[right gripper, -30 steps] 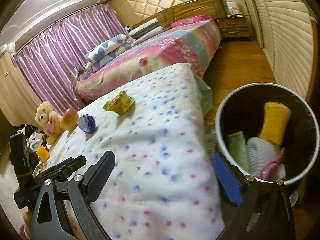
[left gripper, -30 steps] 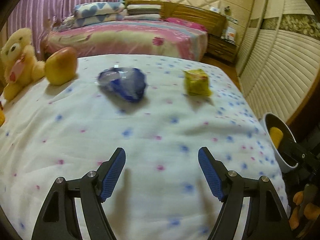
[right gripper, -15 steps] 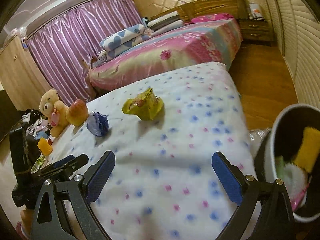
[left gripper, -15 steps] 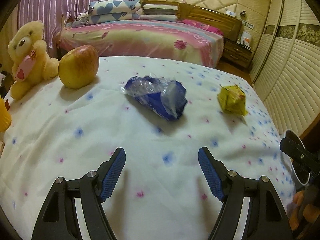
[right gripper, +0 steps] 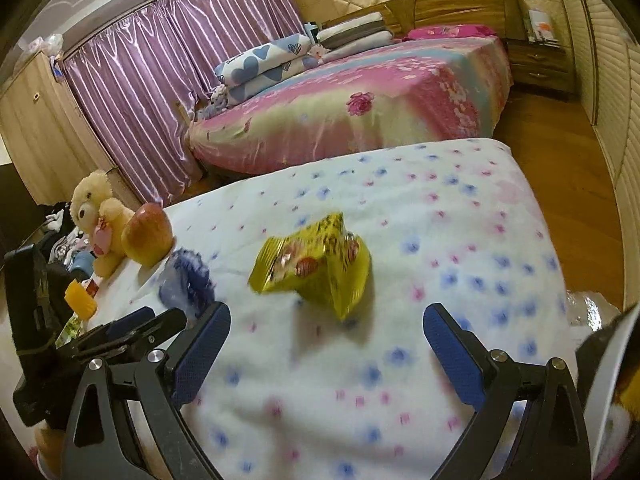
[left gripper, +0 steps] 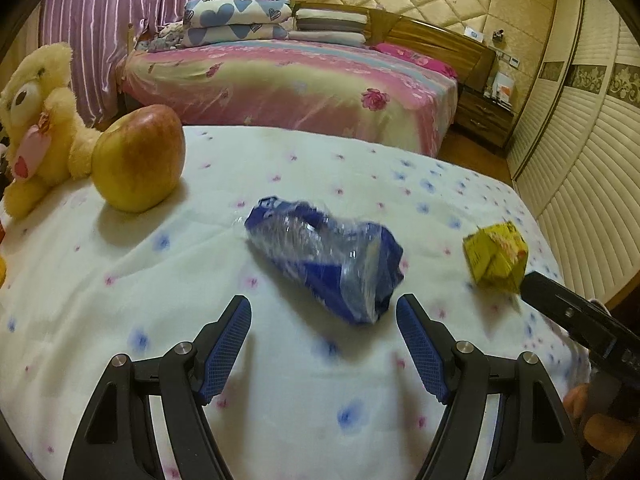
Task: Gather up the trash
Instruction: 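Move both open tools back over the bed toward the remaining trash, then grasp the blue plastic bag with the left tool while the right tool grasps the yellow snack wrapper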
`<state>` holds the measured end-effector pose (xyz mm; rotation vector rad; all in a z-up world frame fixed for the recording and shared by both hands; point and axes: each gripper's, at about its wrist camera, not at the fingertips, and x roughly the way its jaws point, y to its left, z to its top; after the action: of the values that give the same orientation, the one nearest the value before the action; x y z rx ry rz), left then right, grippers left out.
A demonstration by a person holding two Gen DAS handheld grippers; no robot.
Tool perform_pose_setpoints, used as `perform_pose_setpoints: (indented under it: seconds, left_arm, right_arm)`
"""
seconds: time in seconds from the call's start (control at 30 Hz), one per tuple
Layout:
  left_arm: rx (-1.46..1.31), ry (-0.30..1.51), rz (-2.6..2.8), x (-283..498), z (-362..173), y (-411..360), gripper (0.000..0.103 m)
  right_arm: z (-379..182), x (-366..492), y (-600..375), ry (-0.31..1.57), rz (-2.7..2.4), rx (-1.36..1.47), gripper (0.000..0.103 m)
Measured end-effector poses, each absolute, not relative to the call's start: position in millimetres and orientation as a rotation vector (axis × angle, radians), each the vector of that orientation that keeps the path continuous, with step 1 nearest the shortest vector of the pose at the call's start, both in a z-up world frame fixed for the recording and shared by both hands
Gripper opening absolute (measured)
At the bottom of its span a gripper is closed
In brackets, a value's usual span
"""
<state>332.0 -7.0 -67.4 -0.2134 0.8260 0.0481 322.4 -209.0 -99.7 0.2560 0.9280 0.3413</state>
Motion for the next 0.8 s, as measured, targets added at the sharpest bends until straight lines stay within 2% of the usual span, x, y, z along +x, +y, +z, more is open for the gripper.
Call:
perform_pose_setpoints:
  seconds: [0.03,0.1,0.13,0.17,0.23,0.27,0.3,0.37,0.47,0.6,0.67,0.8]
  left_arm:
    - [-0.212,0.821,0.048,334.3,-68.2,-6.7,0.073]
    - [-0.205,0.814,0.042,338.2,-70.6,-7.3,0.065]
    - [-0.201,0.818,0.038,340.1,-71.6,-8.2,0.052]
    - [-0.2,0.826,0.031,341.3,-73.9,-8.8,0.038]
    - [-0.21,0.842,0.006,344.7,-79.0,-8.6,0.021]
    - [-0.212,0.844,-0.002,345.0,-80.7,-8.4,0.018]
    - [-0.212,0.841,-0.003,345.1,-80.0,-7.7,0.017]
    - [-0.216,0.833,-0.011,344.2,-79.3,-6.1,0.014]
    - [-0.216,0.828,-0.015,340.9,-78.7,-3.5,0.011]
    - [-0.206,0.817,-0.022,332.7,-77.1,-3.5,0.009]
    - [-0.206,0.815,-0.028,329.3,-76.7,-3.1,0.008]
    - [-0.2,0.815,-0.037,323.4,-76.4,-3.4,0.008]
  right_arm:
    - [-101.2,326.8,-207.6,0.929,0.341,0.254,0.097]
    - [-103.9,334.3,-205.2,0.932,0.342,0.25,0.095]
    - [-105.5,337.8,-204.0,0.934,0.34,0.247,0.093]
    - [-106.8,340.5,-203.2,0.939,0.337,0.245,0.086]
    - [-110.4,346.4,-201.8,0.958,0.345,0.248,0.072]
    - [-111.8,348.4,-200.6,0.966,0.347,0.244,0.057]
    - [-114.6,350.0,-198.9,0.982,0.344,0.235,0.033]
    - [-118.8,351.6,-199.3,1.006,0.341,0.236,0.013]
    - [-118.1,351.0,-204.7,0.999,0.341,0.261,0.004]
    - [-115.3,343.9,-208.9,0.995,0.337,0.256,0.0]
    - [-113.4,339.9,-211.3,0.99,0.33,0.255,0.0]
    - [-103.0,331.7,-219.6,0.964,0.325,0.288,0.009]
